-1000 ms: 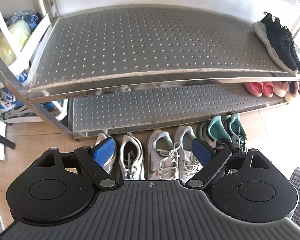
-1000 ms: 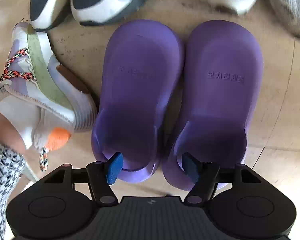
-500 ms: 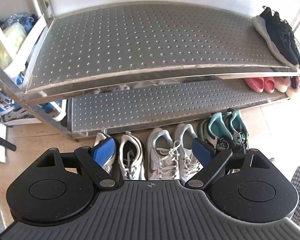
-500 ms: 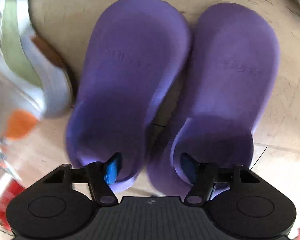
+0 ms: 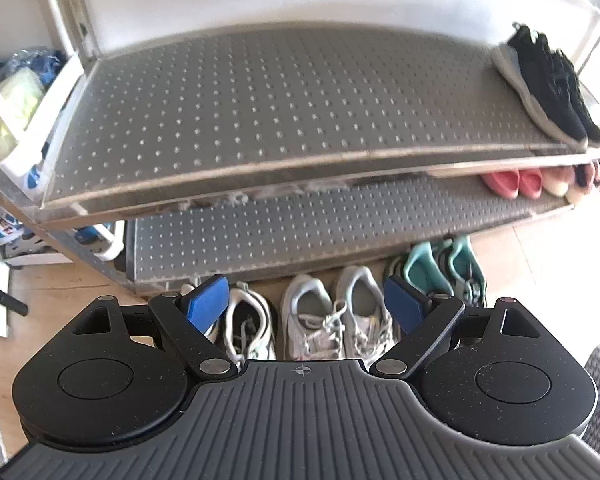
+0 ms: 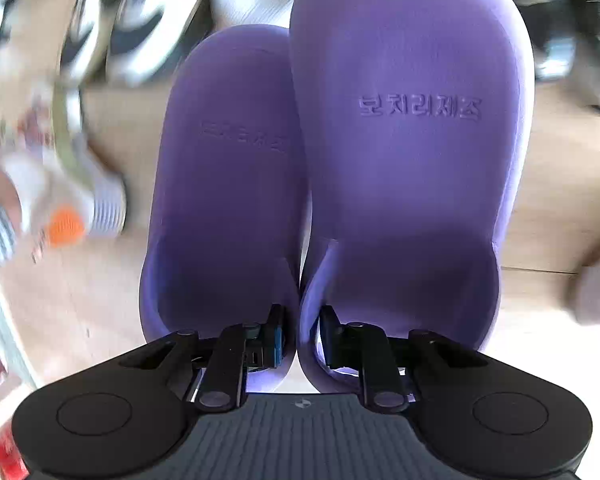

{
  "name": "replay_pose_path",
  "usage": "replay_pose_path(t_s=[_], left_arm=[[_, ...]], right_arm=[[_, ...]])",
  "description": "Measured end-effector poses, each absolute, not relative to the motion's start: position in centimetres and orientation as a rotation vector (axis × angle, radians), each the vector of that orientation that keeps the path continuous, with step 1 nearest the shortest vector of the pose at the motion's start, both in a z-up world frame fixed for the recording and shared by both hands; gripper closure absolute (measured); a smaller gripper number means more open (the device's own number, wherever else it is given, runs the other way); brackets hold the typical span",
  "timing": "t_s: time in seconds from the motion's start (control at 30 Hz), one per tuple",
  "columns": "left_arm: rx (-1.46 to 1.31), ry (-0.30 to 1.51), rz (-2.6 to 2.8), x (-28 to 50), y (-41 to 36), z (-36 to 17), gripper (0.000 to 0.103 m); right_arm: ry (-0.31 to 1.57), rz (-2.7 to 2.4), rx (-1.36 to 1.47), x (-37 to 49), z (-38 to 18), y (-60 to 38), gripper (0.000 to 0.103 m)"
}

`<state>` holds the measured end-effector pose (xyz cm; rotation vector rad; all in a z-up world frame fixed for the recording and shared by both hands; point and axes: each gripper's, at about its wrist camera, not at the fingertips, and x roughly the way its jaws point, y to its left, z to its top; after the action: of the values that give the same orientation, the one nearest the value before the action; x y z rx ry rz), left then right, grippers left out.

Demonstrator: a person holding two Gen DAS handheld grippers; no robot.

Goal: Organize scattered shoes
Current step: 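Lift the purple slides onto the upper shelf beside the black sneakers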

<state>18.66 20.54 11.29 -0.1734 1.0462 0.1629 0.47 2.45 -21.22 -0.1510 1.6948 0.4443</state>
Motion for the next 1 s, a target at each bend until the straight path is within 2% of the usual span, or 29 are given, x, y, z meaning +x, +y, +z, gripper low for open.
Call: replay_pose_path(t_s=[0.03,0.13,0.17,0.37,0.43,0.47,0.5,0.57,0.7,0.77,0.87,0.93,1.0], left_arm=[[-0.184,1.038,0.172,18.7,20.7,11.4,0.014],[-0.214,1.014,0.201,18.7,21.1,11.8,0.014],[-0.224,1.006,0.21,18.7,21.3,11.9,0.014],[-0.278,0.961,0.259,18.8,21.9,12.5,0.014],[-0.273,0.965,0.243,19.1,21.3,12.4,0.014],[-0.27,0.968,0.235,19.2,21.0,12.4,0.014],[-0.267,0.97,0.227,19.3,20.7,12.3,0.014],[-0.261,0.974,0.212,19.6,20.1,12.3,0.014],[-0.249,0.983,0.18,20.2,18.9,12.1,0.014],[-0.243,0.988,0.165,20.5,18.3,12.0,0.014],[-0.232,1.012,0.135,20.9,20.4,11.4,0.014],[-0.222,1.027,0.128,21.5,19.4,11.0,0.014],[-0.218,1.032,0.125,22.2,18.6,10.8,0.014]], right_arm=[[1.71,0.389,-0.089,2.5,-19.2,1.8,0.084],[1.534,0.37,-0.037,5.7,-13.4,0.4,0.084],[1.424,0.377,-0.027,7.9,-9.2,0.0,0.084],[1.171,0.387,-0.107,19.4,0.9,-0.4,0.084],[1.102,0.373,-0.153,24.2,4.1,0.1,0.08],[1.072,0.36,-0.175,26.8,4.8,0.6,0.075],[1.02,0.328,-0.198,29.6,5.6,1.0,0.043],[0.918,0.274,-0.182,30.2,6.8,0.0,0.036],[0.681,0.305,-0.029,26.0,9.7,-4.8,0.02],[0.629,0.302,-0.005,24.3,9.7,-6.4,0.02],[0.558,0.277,0.006,21.1,5.9,-6.2,0.02],[0.579,0.265,-0.01,24.2,5.2,-6.7,0.02],[0.69,0.262,-0.039,25.6,3.3,-7.0,0.021]])
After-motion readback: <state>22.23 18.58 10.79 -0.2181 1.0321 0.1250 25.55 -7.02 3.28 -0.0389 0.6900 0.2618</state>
